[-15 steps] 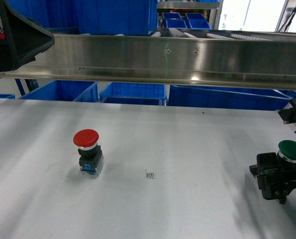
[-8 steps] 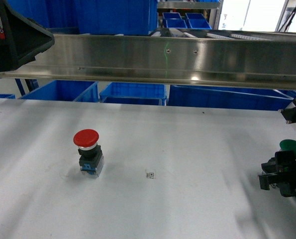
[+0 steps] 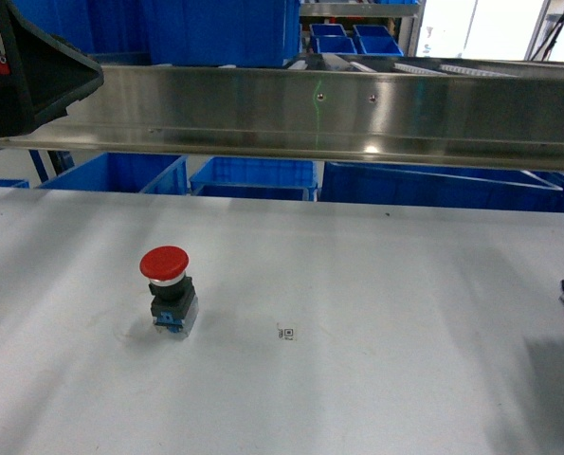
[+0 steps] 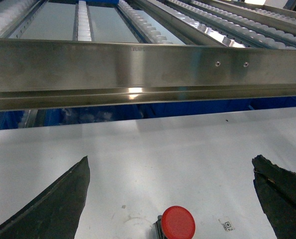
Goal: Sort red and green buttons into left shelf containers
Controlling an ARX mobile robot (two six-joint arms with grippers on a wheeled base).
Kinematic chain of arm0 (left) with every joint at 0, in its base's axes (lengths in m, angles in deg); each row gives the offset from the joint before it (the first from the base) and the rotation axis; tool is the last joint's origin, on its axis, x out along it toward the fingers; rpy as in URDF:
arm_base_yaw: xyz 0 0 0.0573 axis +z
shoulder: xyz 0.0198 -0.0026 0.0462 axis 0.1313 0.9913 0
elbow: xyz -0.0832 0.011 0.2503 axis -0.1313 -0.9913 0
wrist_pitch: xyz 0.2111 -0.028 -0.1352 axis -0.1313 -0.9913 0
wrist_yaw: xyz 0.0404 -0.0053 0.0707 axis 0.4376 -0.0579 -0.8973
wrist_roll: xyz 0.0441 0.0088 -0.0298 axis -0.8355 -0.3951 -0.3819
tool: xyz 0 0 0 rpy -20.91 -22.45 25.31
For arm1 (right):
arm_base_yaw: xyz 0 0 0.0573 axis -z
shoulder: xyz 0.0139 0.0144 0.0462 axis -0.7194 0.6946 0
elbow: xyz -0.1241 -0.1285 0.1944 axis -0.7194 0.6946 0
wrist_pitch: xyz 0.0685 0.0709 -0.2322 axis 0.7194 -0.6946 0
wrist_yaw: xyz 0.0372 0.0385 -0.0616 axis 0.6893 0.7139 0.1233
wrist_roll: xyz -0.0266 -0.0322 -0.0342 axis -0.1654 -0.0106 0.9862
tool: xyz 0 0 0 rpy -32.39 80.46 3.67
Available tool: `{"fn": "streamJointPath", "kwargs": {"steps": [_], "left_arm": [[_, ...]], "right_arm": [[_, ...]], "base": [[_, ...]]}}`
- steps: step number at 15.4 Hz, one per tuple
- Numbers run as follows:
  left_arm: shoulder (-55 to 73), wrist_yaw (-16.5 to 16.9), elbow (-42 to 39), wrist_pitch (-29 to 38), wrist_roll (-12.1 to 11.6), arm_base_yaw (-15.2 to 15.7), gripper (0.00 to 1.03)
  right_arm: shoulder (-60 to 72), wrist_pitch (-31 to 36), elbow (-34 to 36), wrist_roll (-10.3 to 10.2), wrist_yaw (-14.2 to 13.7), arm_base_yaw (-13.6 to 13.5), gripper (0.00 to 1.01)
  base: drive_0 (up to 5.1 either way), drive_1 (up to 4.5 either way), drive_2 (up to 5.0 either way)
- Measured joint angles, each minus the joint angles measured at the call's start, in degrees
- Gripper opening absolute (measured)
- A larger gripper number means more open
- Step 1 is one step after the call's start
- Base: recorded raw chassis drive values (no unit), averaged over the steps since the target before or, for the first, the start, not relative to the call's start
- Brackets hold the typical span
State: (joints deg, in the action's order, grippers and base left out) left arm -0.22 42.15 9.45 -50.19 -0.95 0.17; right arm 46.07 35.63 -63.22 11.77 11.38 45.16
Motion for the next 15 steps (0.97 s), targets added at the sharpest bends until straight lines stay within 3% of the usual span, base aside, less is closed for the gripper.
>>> {"fn": "streamJointPath", "kwargs": {"steps": [2, 5, 7, 9, 11, 15], "left_arm": [[0.0, 0.0, 0.0, 0.0, 0.0, 0.0, 0.98], [0.0, 0.0, 0.0, 0.0, 0.0, 0.0, 0.98], [0.0, 0.0, 0.0, 0.0, 0.0, 0.0, 0.98], [0.0, 0.0, 0.0, 0.0, 0.0, 0.0, 0.98], [0.0, 0.0, 0.0, 0.0, 0.0, 0.0, 0.98], [1.5, -1.1, 0.8, 0.0, 3.4, 0.0, 0.98]], "right_arm": [[-16.6, -3.3, 6.9, 2.3, 3.2, 2.8, 0.27], [-26.9, -5.6, 11.3, 3.7, 3.7, 2.1, 0.27], [-28.5, -6.8, 13.9, 3.8, 2.8, 0.6, 0.27], [-30.3, -7.8, 15.8, 5.2, 1.4, -1.6, 0.27], [-30.6, -7.6, 15.8, 5.4, 1.3, -1.7, 0.27], [-30.6, -7.7, 15.8, 5.6, 1.3, -1.7, 0.27]], "base": [[0.0, 0.0, 0.0], [0.0, 0.0, 0.0], [0.0, 0.0, 0.0], [0.0, 0.0, 0.0], [0.0, 0.0, 0.0], [0.0, 0.0, 0.0]]}}
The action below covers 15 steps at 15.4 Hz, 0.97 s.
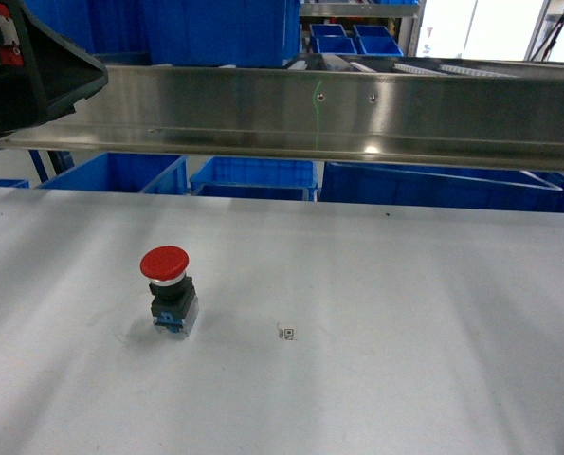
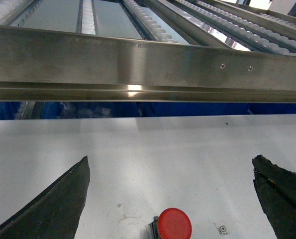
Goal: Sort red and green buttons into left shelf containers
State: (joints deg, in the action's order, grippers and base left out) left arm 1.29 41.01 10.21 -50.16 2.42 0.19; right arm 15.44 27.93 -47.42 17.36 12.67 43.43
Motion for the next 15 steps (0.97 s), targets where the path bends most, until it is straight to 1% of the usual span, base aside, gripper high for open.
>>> {"fn": "streamJointPath", "kwargs": {"steps": [2, 3, 6, 7, 8, 10, 11, 12, 13, 14, 15], "left_arm": [[2.4, 1.2, 1.1, 0.1, 2.2, 0.7, 0.98], [3.6, 2.3, 1.9, 0.2, 2.7, 0.7, 0.98], [7.3, 3.0, 5.0, 0.0, 3.0, 0.2, 0.98], [8.4, 2.5, 6.0, -0.8, 2.3, -0.2, 0.98], [9.3, 0.9, 6.5, -0.4, 1.4, -0.6, 0.98], [11.0, -3.8, 7.2, 1.5, -1.8, -1.8, 0.98], [11.8, -6.8, 7.2, 3.0, -4.4, -2.6, 0.98], [12.3, -9.0, 7.1, 4.3, -6.3, -3.0, 0.98], [13.5, -15.3, 6.4, 7.2, -11.0, -4.9, 0.98], [13.7, -16.8, 6.1, 7.9, -12.3, -6.2, 0.98], [13.7, -17.3, 6.1, 7.1, -12.5, -7.3, 0.98]], "right_arm": [[0.0, 0.0, 0.0, 0.0, 0.0, 0.0, 0.27], [0.0, 0.0, 0.0, 0.0, 0.0, 0.0, 0.27], [0.0, 0.0, 0.0, 0.0, 0.0, 0.0, 0.27], [0.0, 0.0, 0.0, 0.0, 0.0, 0.0, 0.27], [0.0, 0.0, 0.0, 0.0, 0.0, 0.0, 0.27], [0.0, 0.0, 0.0, 0.0, 0.0, 0.0, 0.27], [0.0, 0.0, 0.0, 0.0, 0.0, 0.0, 0.27], [0.0, 0.0, 0.0, 0.0, 0.0, 0.0, 0.27], [0.0, 0.0, 0.0, 0.0, 0.0, 0.0, 0.27], [0.0, 0.0, 0.0, 0.0, 0.0, 0.0, 0.27], [0.0, 0.0, 0.0, 0.0, 0.0, 0.0, 0.27]], "base": [[0.0, 0.0, 0.0], [0.0, 0.0, 0.0], [0.0, 0.0, 0.0], [0.0, 0.0, 0.0], [0.0, 0.0, 0.0], [0.0, 0.0, 0.0], [0.0, 0.0, 0.0], [0.0, 0.0, 0.0], [0.0, 0.0, 0.0], [0.0, 0.0, 0.0], [0.0, 0.0, 0.0]]}}
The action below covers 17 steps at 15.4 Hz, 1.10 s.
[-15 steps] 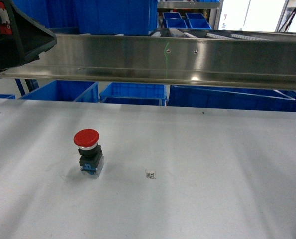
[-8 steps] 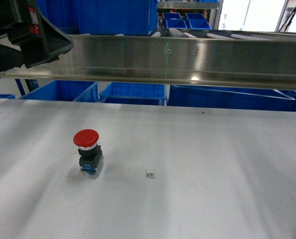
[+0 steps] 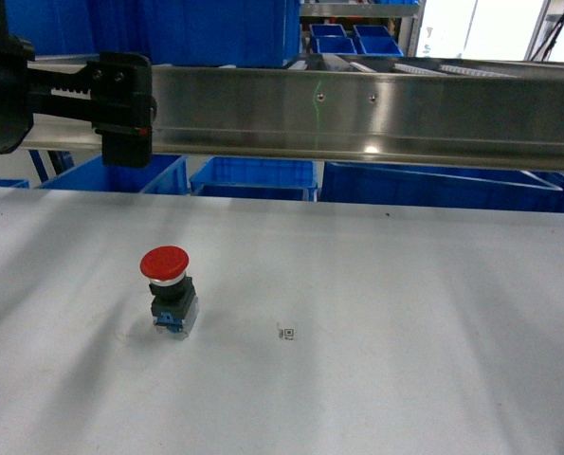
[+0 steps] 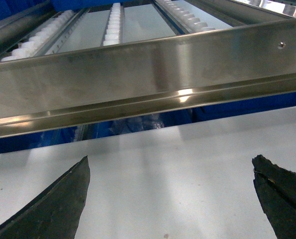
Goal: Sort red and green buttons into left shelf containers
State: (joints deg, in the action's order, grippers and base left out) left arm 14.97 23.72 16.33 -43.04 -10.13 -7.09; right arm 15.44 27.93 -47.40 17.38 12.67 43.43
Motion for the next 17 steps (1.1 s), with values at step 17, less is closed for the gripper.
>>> {"fn": "streamJointPath", "kwargs": {"steps": [17], "left_arm": [[9.5, -3.0, 5.0, -10.2, 8.0, -5.0, 0.98]], "right_arm": [[0.0, 0.0, 0.0, 0.2, 0.0, 0.0, 0.27]], "base": [[0.0, 0.0, 0.0]]}}
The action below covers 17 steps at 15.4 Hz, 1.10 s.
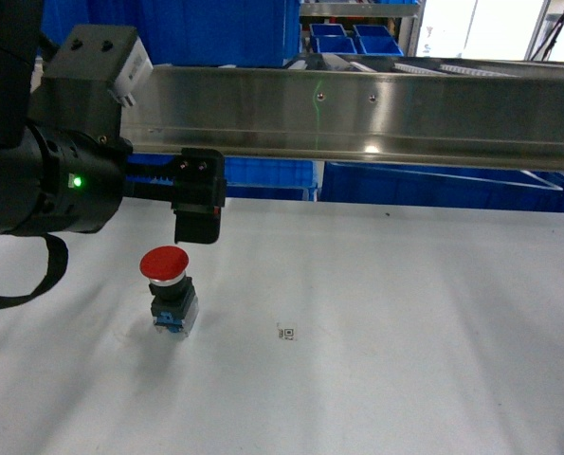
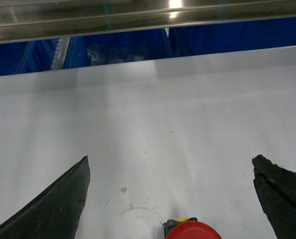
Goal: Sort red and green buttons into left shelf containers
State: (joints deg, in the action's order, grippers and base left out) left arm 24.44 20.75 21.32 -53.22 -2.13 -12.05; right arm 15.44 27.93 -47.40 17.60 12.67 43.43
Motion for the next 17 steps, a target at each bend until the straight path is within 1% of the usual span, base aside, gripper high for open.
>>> {"fn": "streamJointPath", "kwargs": {"steps": [4, 12, 13, 14, 15, 17], "left_arm": [[2.4, -0.1, 0.5, -0.7, -0.1, -1.3, 0.98], [9.3, 0.3, 3.1, -1.4, -0.4, -1.3, 0.98], [10.3, 0.6, 3.9, -2.0, -0.4, -1.7, 0.98], [11.7, 0.7, 4.9, -2.8, -0.4, -3.4, 0.98], [12.2, 0.5, 5.2, -2.8, -0.4, -4.0, 0.98], [12.6, 0.3, 5.3, -2.9, -0.4, -4.0, 0.98]], "right_arm": [[0.0, 0.0, 0.0, 0.0, 0.0, 0.0, 0.27], [0.0, 0.0, 0.0, 0.0, 0.0, 0.0, 0.27], [0.0, 0.0, 0.0, 0.0, 0.0, 0.0, 0.27], [0.0, 0.0, 0.0, 0.0, 0.0, 0.0, 0.27], [0.0, 0.0, 0.0, 0.0, 0.0, 0.0, 0.27], [0.0, 0.0, 0.0, 0.0, 0.0, 0.0, 0.27]], "base": [[0.0, 0.0, 0.0], [0.0, 0.0, 0.0], [0.0, 0.0, 0.0], [0.0, 0.0, 0.0], [0.0, 0.0, 0.0], [0.0, 0.0, 0.0]]}}
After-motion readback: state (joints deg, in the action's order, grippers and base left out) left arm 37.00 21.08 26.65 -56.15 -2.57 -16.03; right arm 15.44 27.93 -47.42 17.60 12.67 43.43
